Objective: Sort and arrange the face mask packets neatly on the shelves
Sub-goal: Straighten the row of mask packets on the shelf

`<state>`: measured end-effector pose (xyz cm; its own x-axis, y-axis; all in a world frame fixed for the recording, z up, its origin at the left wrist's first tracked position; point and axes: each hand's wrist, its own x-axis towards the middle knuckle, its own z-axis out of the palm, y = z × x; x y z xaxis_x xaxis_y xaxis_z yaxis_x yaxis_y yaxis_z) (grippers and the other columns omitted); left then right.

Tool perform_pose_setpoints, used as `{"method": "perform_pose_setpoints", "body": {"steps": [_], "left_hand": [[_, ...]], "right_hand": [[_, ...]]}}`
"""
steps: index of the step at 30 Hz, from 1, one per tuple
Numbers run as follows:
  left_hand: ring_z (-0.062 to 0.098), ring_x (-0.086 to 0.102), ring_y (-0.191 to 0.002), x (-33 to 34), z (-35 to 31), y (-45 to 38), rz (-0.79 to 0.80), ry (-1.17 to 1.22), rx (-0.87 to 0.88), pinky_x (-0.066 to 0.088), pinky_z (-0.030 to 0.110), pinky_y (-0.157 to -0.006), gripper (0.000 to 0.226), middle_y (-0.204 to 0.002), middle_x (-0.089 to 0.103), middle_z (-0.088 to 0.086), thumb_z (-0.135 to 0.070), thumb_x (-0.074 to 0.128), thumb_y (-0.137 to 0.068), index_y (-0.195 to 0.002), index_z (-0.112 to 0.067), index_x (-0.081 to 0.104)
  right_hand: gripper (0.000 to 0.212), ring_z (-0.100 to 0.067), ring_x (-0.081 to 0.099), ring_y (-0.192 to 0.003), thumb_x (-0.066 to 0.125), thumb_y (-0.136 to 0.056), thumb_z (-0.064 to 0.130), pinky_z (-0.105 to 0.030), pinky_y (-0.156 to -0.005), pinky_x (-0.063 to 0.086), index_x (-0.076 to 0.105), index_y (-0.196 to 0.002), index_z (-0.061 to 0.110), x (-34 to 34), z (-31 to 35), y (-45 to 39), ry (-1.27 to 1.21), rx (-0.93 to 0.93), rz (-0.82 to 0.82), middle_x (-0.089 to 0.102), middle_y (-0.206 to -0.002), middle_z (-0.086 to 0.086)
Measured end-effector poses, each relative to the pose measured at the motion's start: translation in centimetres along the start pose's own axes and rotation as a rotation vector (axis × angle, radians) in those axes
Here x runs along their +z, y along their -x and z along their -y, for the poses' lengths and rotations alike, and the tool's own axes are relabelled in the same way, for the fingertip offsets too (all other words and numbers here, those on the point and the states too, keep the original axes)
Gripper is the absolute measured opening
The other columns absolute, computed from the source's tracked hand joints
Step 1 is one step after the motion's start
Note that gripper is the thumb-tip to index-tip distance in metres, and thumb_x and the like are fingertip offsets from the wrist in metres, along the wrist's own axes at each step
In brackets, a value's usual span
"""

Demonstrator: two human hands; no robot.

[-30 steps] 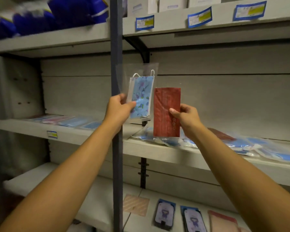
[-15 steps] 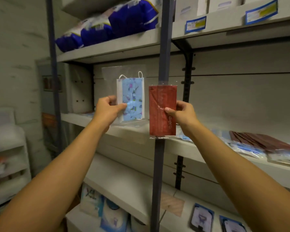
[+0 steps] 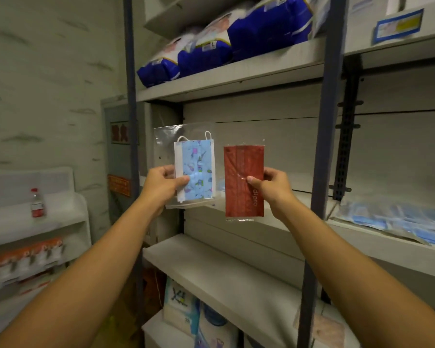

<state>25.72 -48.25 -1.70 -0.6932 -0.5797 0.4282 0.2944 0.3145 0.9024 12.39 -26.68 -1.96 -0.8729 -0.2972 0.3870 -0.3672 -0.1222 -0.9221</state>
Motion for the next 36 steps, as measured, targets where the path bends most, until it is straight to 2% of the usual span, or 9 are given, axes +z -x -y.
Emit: {"method": "perform_pose_setpoints", "body": {"steps": [4, 8, 13, 18, 21, 29, 33, 36], "left_hand": [[0.022, 0.073, -0.096, -3.0, 2.3, -2.1, 0.009, -0.03, -0.04, 0.062, 0.039, -0.079, 0.041, -0.117, 0.071, 0.009, -0.008, 0.074, -0.09, -0.129, -0.003, 0.061], [0.017, 0.073, -0.089, -5.7, 5.0, -3.6, 0.011, -0.05, -0.054, 0.061, 0.031, -0.068, 0.036, -0.11, 0.072, 0.007, -0.008, 0.073, -0.091, -0.125, -0.006, 0.063], [0.012, 0.071, -0.083, -8.7, 7.5, -5.7, -0.019, -0.073, -0.094, 0.058, 0.026, -0.059, 0.032, -0.099, 0.07, -0.002, -0.009, 0.073, -0.091, -0.121, -0.009, 0.063], [0.015, 0.072, -0.086, -10.5, 9.0, -8.3, -0.046, -0.062, -0.094, 0.06, 0.027, -0.062, 0.028, -0.104, 0.071, 0.001, -0.01, 0.072, -0.091, -0.118, -0.012, 0.063], [0.015, 0.073, -0.084, -10.8, 9.8, -10.2, -0.038, -0.054, -0.094, 0.06, 0.029, -0.063, 0.025, -0.101, 0.072, 0.0, -0.009, 0.072, -0.091, -0.114, -0.014, 0.064], [0.018, 0.075, -0.085, -9.7, 11.9, -17.3, -0.003, -0.077, -0.084, 0.061, 0.032, -0.065, 0.024, -0.103, 0.073, 0.003, -0.007, 0.069, -0.092, -0.116, -0.01, 0.065], [0.018, 0.074, -0.088, -9.3, 12.4, -21.4, -0.004, -0.061, -0.071, 0.062, 0.03, -0.064, 0.026, -0.106, 0.072, 0.002, -0.008, 0.068, -0.094, -0.12, -0.009, 0.065], [0.016, 0.073, -0.088, -9.0, 12.8, -24.3, -0.013, -0.057, -0.055, 0.06, 0.027, -0.062, 0.023, -0.103, 0.071, -0.001, -0.01, 0.068, -0.094, -0.117, -0.01, 0.065]], "right_hand": [[0.022, -0.017, 0.069, -0.084, 0.068, -0.095, 0.008, -0.029, -0.066, 0.055, 0.068, -0.116, 0.008, 4.3, -1.6, -1.2, 0.006, 0.027, -0.004, 0.072, -0.097, -0.002], [0.026, -0.018, 0.07, -0.088, 0.069, -0.094, 0.01, -0.034, -0.074, 0.058, 0.067, -0.12, 0.007, 8.3, -3.5, -2.2, -0.009, 0.071, 0.008, 0.072, -0.099, -0.003], [0.019, -0.013, 0.069, -0.076, 0.067, -0.095, 0.008, -0.023, -0.054, 0.052, 0.067, -0.114, 0.008, 12.8, -5.5, -2.9, -0.039, 0.108, 0.027, 0.07, -0.091, -0.001], [0.019, -0.014, 0.069, -0.078, 0.068, -0.095, 0.008, -0.024, -0.055, 0.053, 0.067, -0.114, 0.006, 16.1, -6.6, -4.5, -0.028, 0.12, 0.057, 0.071, -0.096, -0.005], [0.02, -0.012, 0.068, -0.078, 0.066, -0.096, 0.006, -0.019, -0.05, 0.051, 0.066, -0.115, 0.008, 17.3, -6.6, -6.2, -0.056, 0.112, 0.07, 0.07, -0.097, -0.003], [0.025, -0.015, 0.07, -0.083, 0.069, -0.095, 0.01, -0.026, -0.062, 0.055, 0.066, -0.119, 0.007, 19.4, -8.1, -12.8, -0.029, 0.07, 0.069, 0.071, -0.1, -0.003], [0.027, -0.02, 0.072, -0.09, 0.07, -0.094, 0.011, -0.035, -0.074, 0.06, 0.066, -0.121, 0.006, 20.1, -8.4, -17.3, -0.04, 0.059, 0.06, 0.073, -0.106, -0.006], [0.024, -0.019, 0.072, -0.089, 0.068, -0.095, 0.01, -0.032, -0.07, 0.059, 0.066, -0.118, 0.008, 20.4, -8.5, -19.9, -0.061, 0.047, 0.077, 0.073, -0.103, -0.006]]}}
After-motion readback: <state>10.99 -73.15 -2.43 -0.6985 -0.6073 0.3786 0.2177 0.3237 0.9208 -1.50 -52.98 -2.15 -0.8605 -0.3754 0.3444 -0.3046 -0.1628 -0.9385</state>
